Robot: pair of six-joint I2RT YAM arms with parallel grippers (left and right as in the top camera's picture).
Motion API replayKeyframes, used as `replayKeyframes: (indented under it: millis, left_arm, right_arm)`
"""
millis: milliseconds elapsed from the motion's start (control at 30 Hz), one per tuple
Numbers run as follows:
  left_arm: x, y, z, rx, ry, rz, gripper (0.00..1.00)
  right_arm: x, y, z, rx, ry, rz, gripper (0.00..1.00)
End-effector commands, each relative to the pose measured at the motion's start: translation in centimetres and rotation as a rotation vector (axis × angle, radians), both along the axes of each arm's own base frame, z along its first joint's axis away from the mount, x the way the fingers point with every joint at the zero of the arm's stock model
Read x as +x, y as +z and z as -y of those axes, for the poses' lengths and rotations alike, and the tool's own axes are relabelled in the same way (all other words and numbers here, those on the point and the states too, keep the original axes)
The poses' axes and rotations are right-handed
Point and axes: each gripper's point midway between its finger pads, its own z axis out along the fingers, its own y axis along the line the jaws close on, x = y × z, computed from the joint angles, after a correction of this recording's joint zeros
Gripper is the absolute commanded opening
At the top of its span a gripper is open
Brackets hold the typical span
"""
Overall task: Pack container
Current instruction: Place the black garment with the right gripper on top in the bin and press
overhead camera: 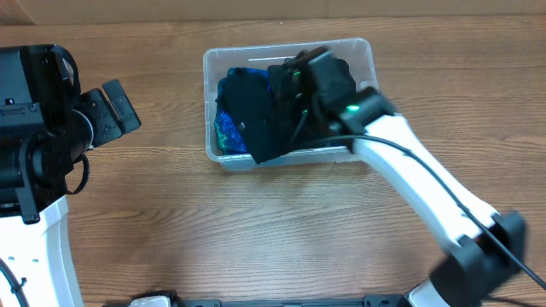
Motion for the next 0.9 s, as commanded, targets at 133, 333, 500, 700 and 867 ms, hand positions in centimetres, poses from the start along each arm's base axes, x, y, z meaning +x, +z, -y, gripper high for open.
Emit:
replayKeyframes:
  millis: [133, 333, 500, 700, 867]
  left_arm:
    - [0.0, 0.0, -0.2, 0.01, 0.007, -0.003, 1.0]
    - [0.0, 0.0, -0.2, 0.01, 0.007, -0.003, 1.0]
    - [0.0, 0.0, -0.2, 0.01, 0.007, -0.003, 1.0]
    - [0.0, 0.0, -0.2, 0.01, 0.007, -0.003, 1.0]
    - [0.0, 0.0, -0.2, 0.01, 0.007, -0.003, 1.0]
  right_arm:
    - [1.3, -9.4, -3.8, -0.029, 0.057, -0.11, 0.04]
    - [3.1, -1.3, -4.4, 0.063, 0.078, 0.071, 0.06]
    - [2.3, 5.5, -6.0, 0.166, 0.116, 0.213, 0.11]
    - [4.7, 5.8, -9.6, 0.227, 0.193, 0.373, 0.04]
    - [7.6, -0.7, -11.4, 0.213, 0.188, 0.349, 0.04]
